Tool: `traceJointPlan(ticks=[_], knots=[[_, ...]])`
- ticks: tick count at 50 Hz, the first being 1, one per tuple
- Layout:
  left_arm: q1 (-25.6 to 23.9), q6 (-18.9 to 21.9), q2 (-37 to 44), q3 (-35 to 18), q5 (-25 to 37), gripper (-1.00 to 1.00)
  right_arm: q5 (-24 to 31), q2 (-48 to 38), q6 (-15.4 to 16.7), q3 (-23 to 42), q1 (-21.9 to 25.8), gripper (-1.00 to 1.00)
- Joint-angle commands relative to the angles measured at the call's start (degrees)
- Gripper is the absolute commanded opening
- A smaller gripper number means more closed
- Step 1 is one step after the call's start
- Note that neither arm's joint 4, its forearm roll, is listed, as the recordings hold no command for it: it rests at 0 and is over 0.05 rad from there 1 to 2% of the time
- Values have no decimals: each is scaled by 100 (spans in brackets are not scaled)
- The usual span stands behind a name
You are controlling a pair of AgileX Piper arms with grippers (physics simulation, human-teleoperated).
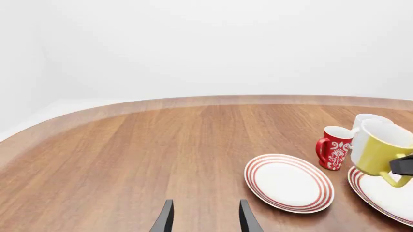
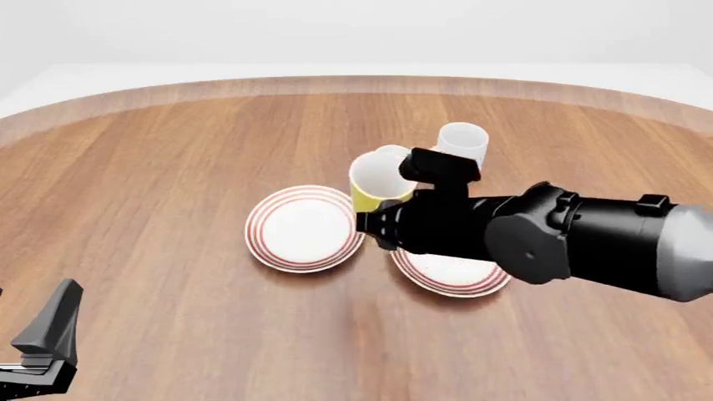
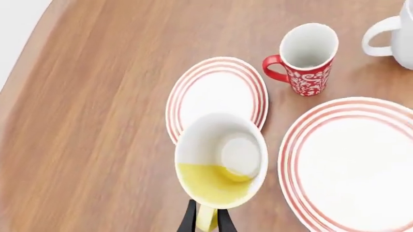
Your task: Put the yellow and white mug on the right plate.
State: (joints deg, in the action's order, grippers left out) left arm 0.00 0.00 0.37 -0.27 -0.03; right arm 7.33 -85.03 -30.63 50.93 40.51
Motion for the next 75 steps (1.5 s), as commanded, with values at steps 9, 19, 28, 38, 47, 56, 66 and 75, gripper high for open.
traceJointPlan(ticks=[9,19,28,38,47,56,66,75], knots=[[1,0,1,0,0,100,-5,378,319,-253,-947,-100],[0,0,-1,0,0,100,-196,482,435,-476,-1404,-100],[1,1,0,0,0,100,-723,368,409,-931,-1783,-100],[0,-1,0,0,0,100,-1152,199,310,-1244,-2085,-100],[-1,1,1,0,0,100,-1441,-10,272,-1310,-2066,-100],[-1,0,1,0,0,100,-1833,-373,170,-1402,-2115,-100],[0,2,-1,0,0,100,-2059,-561,89,-1466,-2034,-100],[0,-2,1,0,0,100,-2353,-778,-22,-1601,-1998,-100]])
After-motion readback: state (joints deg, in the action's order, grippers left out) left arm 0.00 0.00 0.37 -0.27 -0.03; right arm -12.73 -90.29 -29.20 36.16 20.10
